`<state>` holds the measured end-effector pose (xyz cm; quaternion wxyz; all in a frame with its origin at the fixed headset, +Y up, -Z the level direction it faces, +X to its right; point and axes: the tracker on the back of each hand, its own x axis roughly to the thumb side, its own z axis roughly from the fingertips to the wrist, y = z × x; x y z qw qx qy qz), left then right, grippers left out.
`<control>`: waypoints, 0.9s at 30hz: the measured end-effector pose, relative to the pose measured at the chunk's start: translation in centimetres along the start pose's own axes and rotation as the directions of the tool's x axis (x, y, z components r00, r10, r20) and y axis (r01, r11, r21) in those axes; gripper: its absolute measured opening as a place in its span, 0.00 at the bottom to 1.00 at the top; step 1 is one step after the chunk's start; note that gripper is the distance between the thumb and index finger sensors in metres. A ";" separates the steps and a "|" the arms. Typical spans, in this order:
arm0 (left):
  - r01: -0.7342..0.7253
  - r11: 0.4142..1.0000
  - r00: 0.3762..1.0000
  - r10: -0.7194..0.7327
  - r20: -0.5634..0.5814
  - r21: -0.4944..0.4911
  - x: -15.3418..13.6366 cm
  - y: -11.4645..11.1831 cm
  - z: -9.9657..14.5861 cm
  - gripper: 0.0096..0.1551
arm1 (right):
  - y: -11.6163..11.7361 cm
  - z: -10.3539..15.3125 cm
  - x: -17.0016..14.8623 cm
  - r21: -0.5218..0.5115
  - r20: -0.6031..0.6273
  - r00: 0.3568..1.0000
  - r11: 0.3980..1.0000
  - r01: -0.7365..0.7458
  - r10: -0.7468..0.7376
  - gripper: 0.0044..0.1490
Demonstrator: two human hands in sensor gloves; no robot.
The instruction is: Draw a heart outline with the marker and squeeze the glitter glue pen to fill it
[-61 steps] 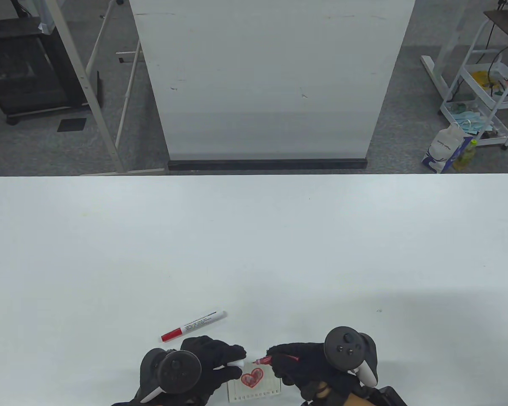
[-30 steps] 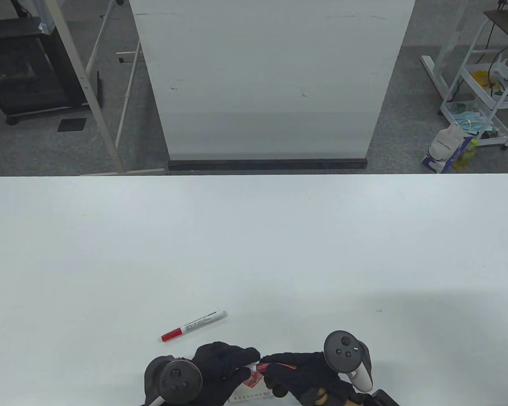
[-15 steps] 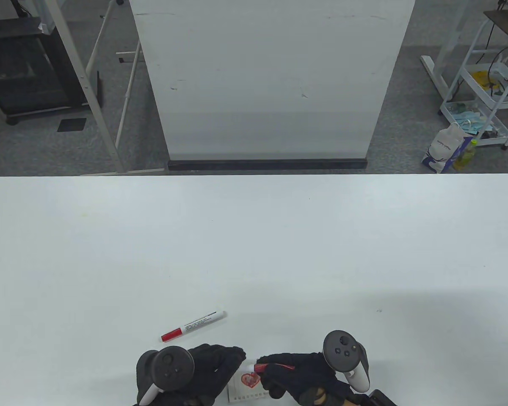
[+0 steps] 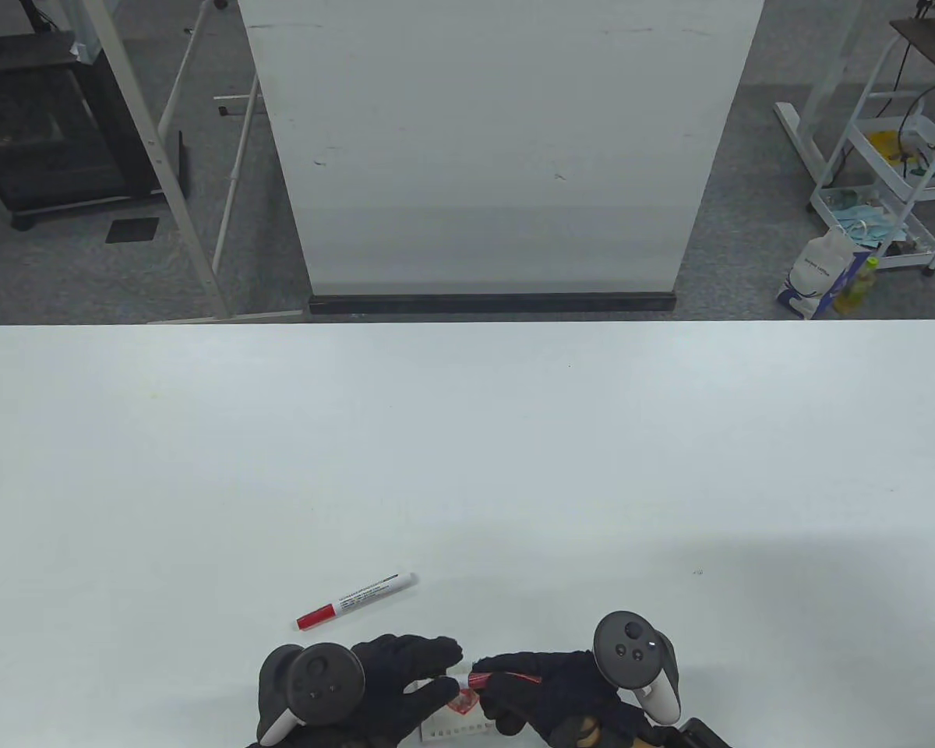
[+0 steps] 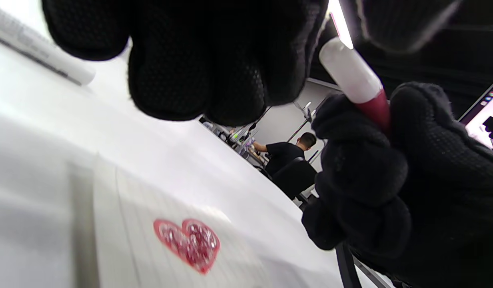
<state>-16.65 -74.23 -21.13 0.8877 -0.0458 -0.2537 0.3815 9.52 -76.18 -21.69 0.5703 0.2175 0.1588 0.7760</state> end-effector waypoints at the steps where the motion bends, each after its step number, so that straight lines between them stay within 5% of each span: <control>1: -0.022 1.000 1.000 0.022 0.000 -0.014 -0.1 -0.1 0.0 0.32 | 0.0 0.0 0.0 0.003 0.000 1.000 1.000 -0.002 0.002 0.30; 6: -0.030 0.999 0.999 0.031 0.021 -0.022 0.0 -0.3 -0.2 0.26 | 0.2 -0.1 -0.2 0.002 -0.006 1.000 1.000 -0.025 0.025 0.30; 15: 0.229 0.950 0.952 -0.265 0.156 0.213 2.1 0.7 0.6 0.22 | 0.1 -0.2 -0.4 0.025 -0.059 0.998 0.999 0.038 -0.037 0.29; 19: 0.227 0.959 0.960 -0.250 0.125 0.173 2.0 0.8 0.4 0.23 | 0.1 -0.2 -0.6 0.036 -0.098 0.993 0.997 0.073 -0.069 0.30; 24: 0.179 0.973 0.974 -0.196 0.111 0.145 1.5 1.1 0.2 0.23 | -1.6 0.0 0.7 -0.116 0.064 0.991 0.987 -0.111 0.119 0.38; 27: 0.193 0.971 0.974 -0.208 0.093 0.144 1.4 1.6 0.1 0.23 | -2.9 0.4 2.1 -0.203 0.208 0.930 0.944 -0.261 0.302 0.42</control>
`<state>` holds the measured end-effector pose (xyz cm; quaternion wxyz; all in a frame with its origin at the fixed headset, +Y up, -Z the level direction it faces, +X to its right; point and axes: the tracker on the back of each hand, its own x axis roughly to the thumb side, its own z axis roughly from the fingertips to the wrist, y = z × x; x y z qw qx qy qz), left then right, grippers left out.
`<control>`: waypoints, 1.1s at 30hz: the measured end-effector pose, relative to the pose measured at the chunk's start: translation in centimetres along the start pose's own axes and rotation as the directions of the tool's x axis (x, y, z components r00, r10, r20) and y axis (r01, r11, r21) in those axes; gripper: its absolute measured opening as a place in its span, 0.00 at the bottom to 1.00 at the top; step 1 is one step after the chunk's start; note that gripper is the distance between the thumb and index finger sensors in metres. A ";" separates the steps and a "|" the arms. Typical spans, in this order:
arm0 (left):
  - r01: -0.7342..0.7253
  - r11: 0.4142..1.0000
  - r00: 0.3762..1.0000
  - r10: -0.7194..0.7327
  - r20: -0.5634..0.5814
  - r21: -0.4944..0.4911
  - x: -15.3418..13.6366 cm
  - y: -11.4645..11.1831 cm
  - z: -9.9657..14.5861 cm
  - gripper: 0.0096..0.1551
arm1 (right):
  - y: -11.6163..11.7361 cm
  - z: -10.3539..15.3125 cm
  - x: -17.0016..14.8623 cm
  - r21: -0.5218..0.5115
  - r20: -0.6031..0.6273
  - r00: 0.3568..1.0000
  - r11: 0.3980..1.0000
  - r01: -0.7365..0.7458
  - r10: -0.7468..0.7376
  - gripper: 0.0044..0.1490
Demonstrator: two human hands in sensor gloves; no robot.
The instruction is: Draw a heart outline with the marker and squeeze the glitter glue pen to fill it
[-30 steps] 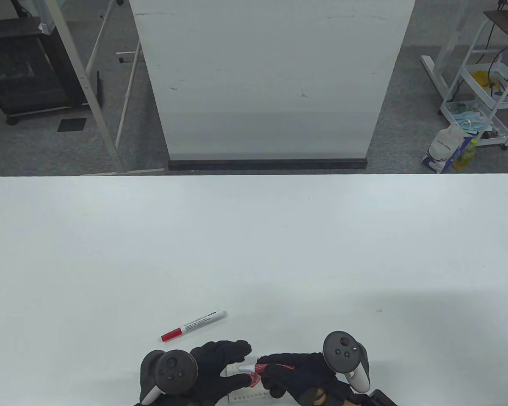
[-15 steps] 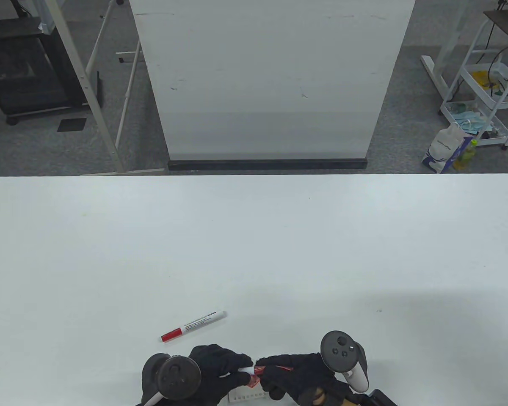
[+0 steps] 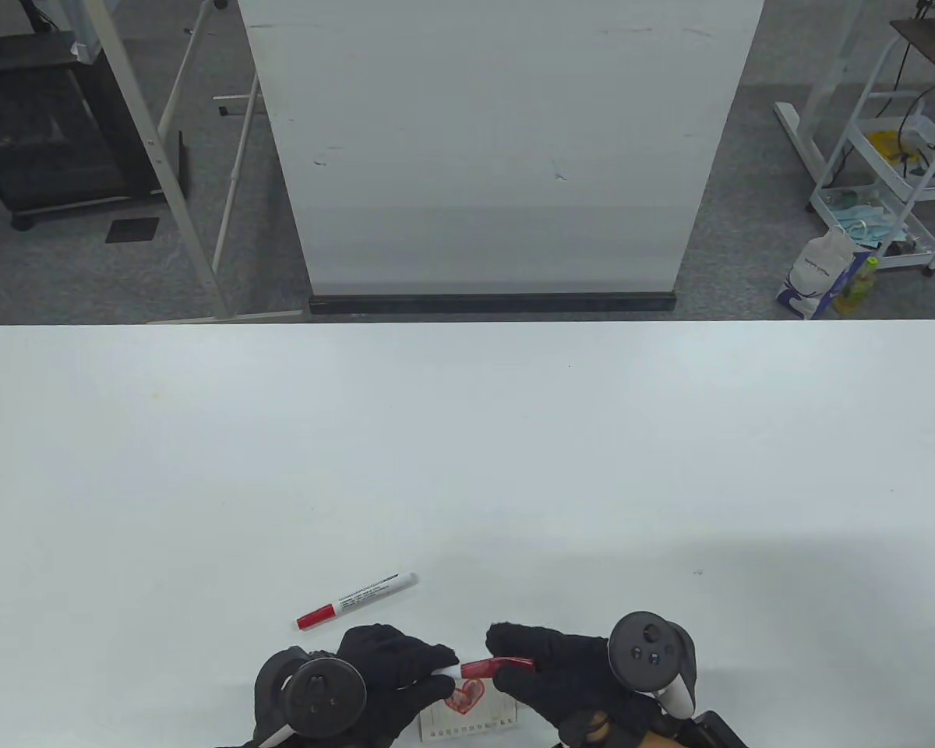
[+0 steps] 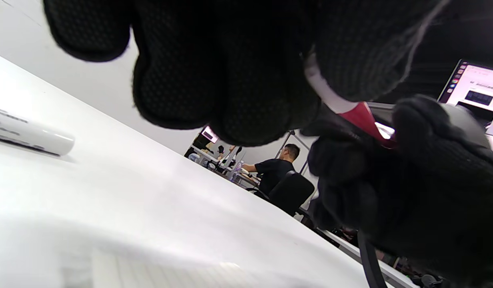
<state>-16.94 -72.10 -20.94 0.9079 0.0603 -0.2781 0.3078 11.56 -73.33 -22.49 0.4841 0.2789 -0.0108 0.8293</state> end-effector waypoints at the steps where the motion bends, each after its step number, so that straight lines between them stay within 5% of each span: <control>1: 0.002 1.000 1.000 -0.002 -0.001 0.001 0.0 0.1 -0.1 0.23 | -0.3 0.1 0.3 0.000 0.048 0.997 0.998 -0.059 0.059 0.42; 6: 0.041 0.999 0.999 -0.041 0.000 -0.011 0.2 0.1 -0.1 0.23 | -0.4 0.7 2.0 -0.077 0.195 0.896 0.917 -0.391 0.398 0.34; 14: 0.052 0.999 0.998 -0.052 -0.018 -0.017 -0.1 -0.1 -0.1 0.23 | 0.7 1.1 3.6 -0.135 0.291 0.703 0.755 -0.641 0.649 0.32; 19: 0.138 0.985 0.990 -0.135 -0.039 0.103 -0.8 1.4 0.2 0.32 | 0.5 0.6 2.3 -0.038 0.154 0.737 0.749 -0.661 0.658 0.32; 23: 0.256 0.952 0.966 -0.246 -0.081 0.166 -1.7 3.1 0.4 0.41 | 0.7 0.0 0.9 0.029 0.057 0.697 0.696 -0.717 0.715 0.32; 33: 0.405 0.911 0.899 -0.381 -0.216 0.079 -3.7 4.1 0.6 0.51 | 1.8 -0.8 -1.5 0.247 -0.092 0.529 0.534 -0.808 0.843 0.33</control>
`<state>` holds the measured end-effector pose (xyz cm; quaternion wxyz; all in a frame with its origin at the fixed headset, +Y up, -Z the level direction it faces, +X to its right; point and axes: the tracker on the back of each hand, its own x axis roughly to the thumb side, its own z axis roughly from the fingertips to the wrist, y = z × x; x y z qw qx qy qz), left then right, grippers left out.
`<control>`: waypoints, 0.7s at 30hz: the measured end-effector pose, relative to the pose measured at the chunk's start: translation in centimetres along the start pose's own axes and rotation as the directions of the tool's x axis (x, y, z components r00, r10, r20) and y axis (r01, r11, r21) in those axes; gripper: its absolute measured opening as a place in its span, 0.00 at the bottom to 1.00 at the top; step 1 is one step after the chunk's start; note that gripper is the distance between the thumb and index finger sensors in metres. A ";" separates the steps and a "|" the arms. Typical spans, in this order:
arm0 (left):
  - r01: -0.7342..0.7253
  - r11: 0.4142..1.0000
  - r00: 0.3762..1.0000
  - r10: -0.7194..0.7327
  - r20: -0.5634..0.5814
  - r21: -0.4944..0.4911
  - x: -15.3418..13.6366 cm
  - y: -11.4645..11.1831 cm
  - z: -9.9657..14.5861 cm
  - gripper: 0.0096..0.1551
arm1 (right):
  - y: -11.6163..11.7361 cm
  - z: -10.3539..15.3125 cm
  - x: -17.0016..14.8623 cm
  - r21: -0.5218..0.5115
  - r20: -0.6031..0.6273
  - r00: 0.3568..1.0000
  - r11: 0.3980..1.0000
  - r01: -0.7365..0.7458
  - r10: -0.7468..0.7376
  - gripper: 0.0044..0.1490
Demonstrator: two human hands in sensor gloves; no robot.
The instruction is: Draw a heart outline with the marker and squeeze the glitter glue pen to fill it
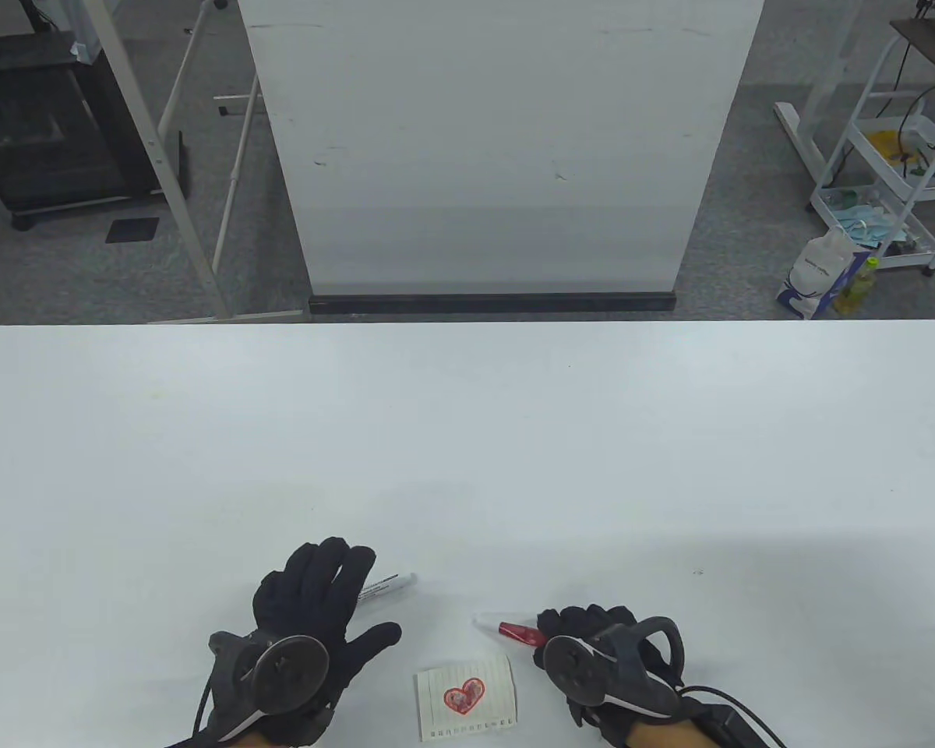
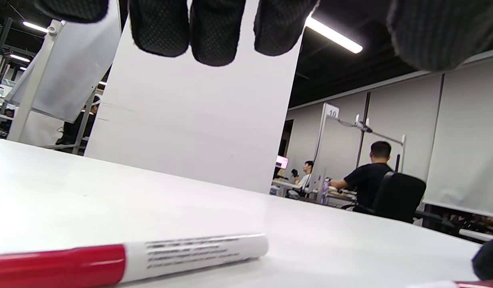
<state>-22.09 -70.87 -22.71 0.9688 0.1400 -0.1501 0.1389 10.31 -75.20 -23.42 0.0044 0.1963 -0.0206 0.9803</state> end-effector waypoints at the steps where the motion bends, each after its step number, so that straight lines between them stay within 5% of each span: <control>1: 0.010 1.000 1.000 -0.010 -0.006 -0.007 -0.1 0.0 0.0 0.52 | 0.1 0.0 0.0 0.008 -0.007 1.000 1.000 -0.013 0.013 0.33; 8: 0.037 0.999 0.999 -0.038 -0.034 -0.025 -0.5 -0.2 0.0 0.52 | 0.3 -0.2 0.1 0.051 -0.035 0.994 0.993 -0.106 0.108 0.35; 16: 0.079 0.995 0.996 -0.081 -0.047 -0.053 -0.6 0.1 0.0 0.54 | -1.6 0.3 -0.9 -0.085 -0.068 0.995 0.994 -0.072 0.067 0.40; 21: 0.120 0.990 0.990 -0.125 -0.070 -0.068 -1.0 0.1 0.1 0.56 | -2.3 0.8 -1.9 -0.121 -0.127 0.990 0.989 -0.082 0.066 0.55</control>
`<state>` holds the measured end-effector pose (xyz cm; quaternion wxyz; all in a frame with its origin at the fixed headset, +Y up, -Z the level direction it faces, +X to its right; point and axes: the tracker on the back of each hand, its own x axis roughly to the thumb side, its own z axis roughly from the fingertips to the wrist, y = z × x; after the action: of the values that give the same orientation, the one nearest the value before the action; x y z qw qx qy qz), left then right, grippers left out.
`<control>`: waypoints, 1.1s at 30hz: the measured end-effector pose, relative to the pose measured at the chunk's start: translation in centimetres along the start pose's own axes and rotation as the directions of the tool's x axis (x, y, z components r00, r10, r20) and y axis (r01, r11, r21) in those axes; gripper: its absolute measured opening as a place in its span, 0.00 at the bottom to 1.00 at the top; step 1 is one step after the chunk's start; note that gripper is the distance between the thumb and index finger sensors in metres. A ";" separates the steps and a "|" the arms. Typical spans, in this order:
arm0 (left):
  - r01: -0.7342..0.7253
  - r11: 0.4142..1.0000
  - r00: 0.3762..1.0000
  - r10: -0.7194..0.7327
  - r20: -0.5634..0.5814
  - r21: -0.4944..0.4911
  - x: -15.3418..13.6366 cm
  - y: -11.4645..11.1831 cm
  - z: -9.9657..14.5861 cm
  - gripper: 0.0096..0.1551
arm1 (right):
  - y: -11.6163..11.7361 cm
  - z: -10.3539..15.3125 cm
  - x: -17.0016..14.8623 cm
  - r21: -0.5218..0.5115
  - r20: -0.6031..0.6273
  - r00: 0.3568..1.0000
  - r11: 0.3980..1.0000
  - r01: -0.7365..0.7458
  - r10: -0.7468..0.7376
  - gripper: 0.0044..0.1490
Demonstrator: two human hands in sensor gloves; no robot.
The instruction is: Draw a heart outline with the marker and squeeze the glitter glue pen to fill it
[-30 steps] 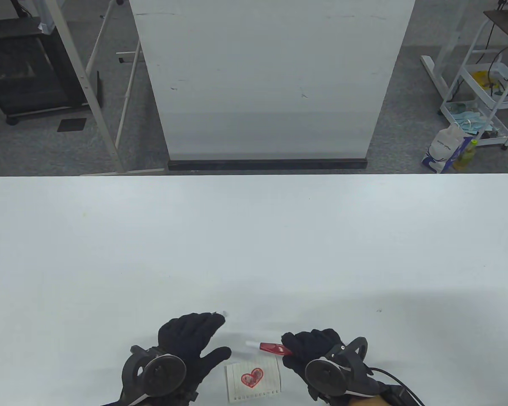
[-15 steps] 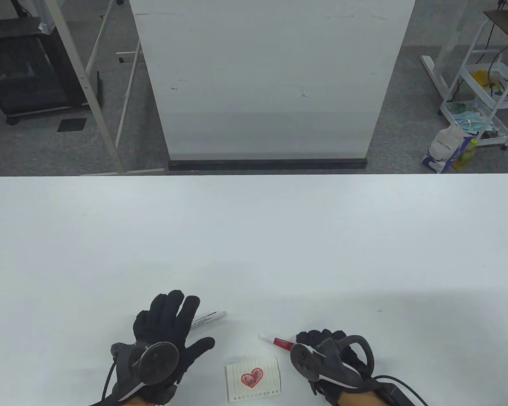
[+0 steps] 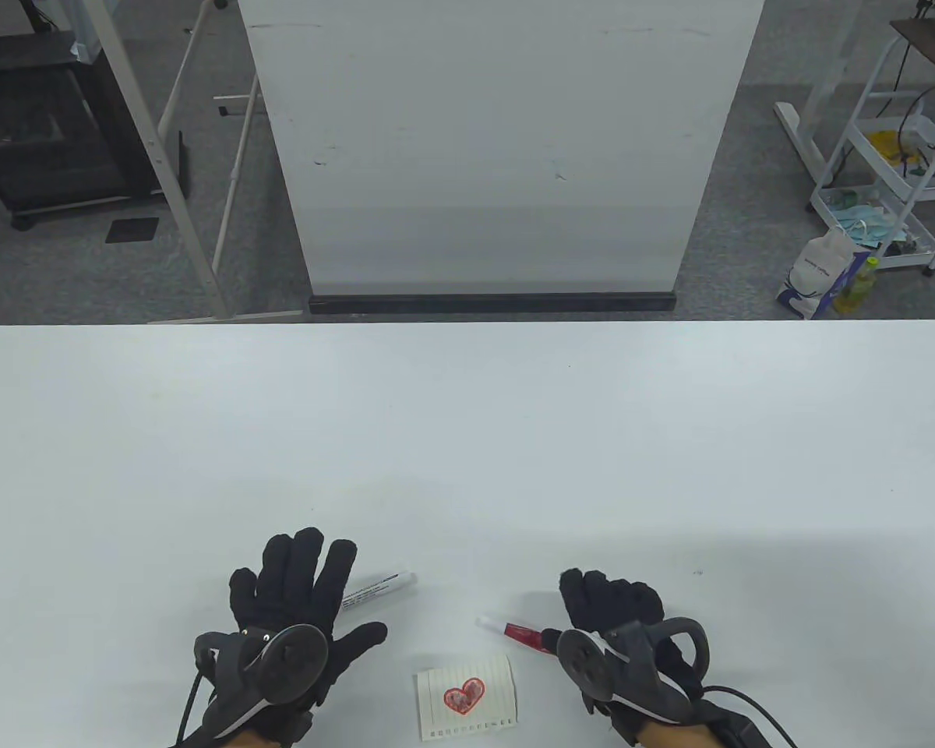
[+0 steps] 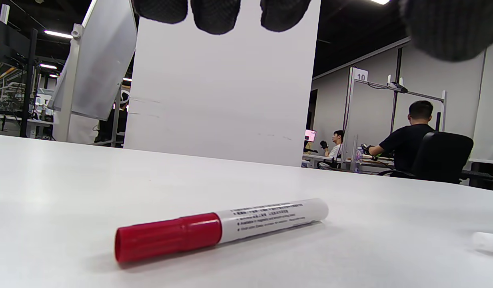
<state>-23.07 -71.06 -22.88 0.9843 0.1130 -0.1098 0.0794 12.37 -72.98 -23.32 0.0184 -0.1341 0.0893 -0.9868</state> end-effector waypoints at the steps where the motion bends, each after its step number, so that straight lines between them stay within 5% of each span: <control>1: 0.000 1.000 1.000 0.000 -0.003 0.001 -0.1 0.0 0.0 0.56 | 0.0 0.0 -0.1 0.006 -0.007 1.000 1.000 0.000 0.000 0.57; 11: 0.012 1.000 0.999 -0.012 -0.031 -0.005 -1.0 -0.2 0.2 0.55 | 0.2 0.0 -3.3 0.034 -0.170 0.984 0.999 -0.041 0.047 0.69; 33: 0.014 0.998 0.999 -0.017 -0.049 -0.059 -1.0 -0.3 0.1 0.56 | 0.7 -0.1 -3.0 0.137 -0.159 0.987 0.990 0.033 -0.011 0.68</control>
<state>-24.00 -71.51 -23.08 0.9902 0.0829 -0.0870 0.0712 15.20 -73.49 -24.37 0.0096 -0.0550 0.0199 -0.9982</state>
